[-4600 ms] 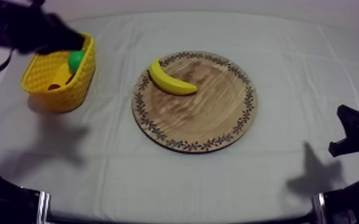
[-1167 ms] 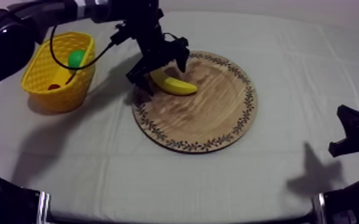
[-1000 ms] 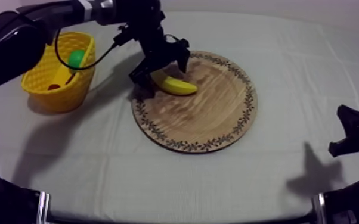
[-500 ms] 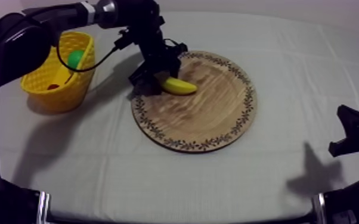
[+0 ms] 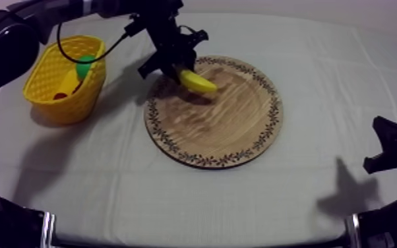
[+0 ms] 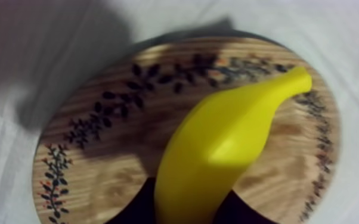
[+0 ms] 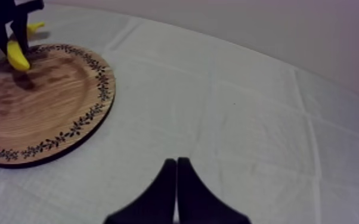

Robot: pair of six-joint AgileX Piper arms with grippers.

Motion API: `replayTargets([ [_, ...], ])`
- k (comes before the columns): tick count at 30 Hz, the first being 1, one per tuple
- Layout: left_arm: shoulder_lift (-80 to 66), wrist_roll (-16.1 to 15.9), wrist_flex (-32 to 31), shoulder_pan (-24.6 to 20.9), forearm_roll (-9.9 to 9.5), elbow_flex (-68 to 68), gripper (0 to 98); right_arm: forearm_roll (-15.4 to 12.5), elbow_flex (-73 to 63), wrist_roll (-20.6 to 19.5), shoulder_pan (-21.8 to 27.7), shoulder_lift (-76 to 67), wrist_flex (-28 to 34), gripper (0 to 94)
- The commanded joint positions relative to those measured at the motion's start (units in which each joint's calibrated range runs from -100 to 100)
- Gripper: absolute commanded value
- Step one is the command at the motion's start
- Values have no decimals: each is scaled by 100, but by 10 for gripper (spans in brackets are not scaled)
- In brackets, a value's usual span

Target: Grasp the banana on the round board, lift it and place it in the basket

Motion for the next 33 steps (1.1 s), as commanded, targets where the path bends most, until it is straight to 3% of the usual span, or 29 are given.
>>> replayTargets([
  [1,-216,-14,9,23,-21,-40,164,-2,5,-2,0,0,5,2],
  [11,-1077,69,282,166,-103,-347,154,-2,5,-2,0,0,5,2],
  [22,-1809,64,396,141,-197,244,148,-2,5,-2,0,0,5,2],
  [33,-2623,-226,553,-427,-316,1072,138,-2,5,-2,0,0,5,2],
])
